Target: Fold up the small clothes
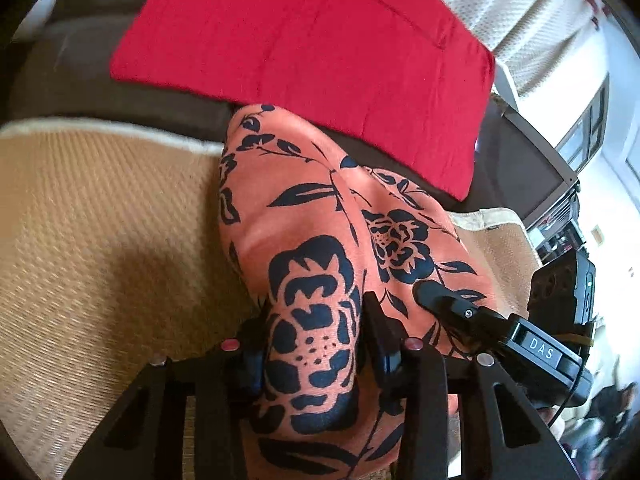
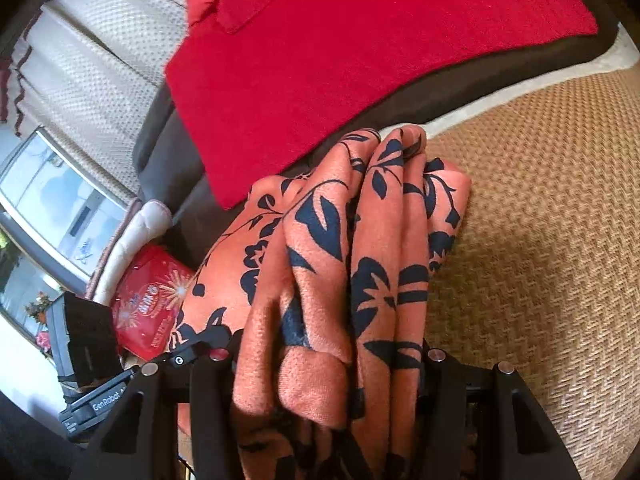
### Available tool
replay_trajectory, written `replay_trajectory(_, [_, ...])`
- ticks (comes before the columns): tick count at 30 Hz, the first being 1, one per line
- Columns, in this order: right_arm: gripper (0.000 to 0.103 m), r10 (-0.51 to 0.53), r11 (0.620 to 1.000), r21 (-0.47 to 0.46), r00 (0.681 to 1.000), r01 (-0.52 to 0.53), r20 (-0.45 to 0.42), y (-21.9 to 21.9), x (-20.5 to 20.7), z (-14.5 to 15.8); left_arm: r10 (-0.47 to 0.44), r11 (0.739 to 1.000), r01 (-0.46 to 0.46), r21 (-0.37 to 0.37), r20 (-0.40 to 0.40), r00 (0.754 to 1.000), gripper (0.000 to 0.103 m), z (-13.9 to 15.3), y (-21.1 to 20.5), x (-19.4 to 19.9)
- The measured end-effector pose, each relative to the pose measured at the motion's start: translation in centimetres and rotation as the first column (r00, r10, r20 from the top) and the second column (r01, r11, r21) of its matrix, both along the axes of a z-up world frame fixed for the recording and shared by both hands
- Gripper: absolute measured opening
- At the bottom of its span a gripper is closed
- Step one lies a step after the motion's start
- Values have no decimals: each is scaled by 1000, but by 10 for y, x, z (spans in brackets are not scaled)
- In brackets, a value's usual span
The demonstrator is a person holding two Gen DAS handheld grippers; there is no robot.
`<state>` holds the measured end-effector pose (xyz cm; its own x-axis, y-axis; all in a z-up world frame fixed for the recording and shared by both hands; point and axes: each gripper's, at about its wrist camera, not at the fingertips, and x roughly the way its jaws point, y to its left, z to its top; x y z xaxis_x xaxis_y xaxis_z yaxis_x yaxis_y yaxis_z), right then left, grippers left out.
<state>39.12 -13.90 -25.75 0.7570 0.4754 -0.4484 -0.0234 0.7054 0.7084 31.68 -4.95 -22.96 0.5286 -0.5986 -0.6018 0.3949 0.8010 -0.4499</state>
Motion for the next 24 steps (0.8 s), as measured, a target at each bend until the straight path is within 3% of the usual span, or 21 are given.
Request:
replay_trajectory(4, [56,14,999,-40,999,-12,49,6,-7,11,-8,1000,7,22,39,999,42,1,3,-9])
replay_trajectory(9, [56,8,996,-91,1000,-6,22,1,-17,11,-31,995,33,91,-27,999,46,-13,-12,-6])
replay_trajectory(12, [58,7,993,-119,992,-23,-126,-6,-6,-12,21,974,-4,228,-71,997,65,-31,-29,2])
replay_trajectory(15, [66,4,996,-82,989,-16,-148,-18,-9,-16,70,961,-59,271,-34,997,78,-26,-33,1])
replay_trajectory(20, [68,-94,976,-200,995,85,-40,-30,-35,12,128,913,-151,378,86,988,81,-14,-43,-22])
replay_trajectory(24, [68,-175,949,-236,972,208,154,-38,-75,40,195,850,-267,454,200,960,81,-5,-40,-45])
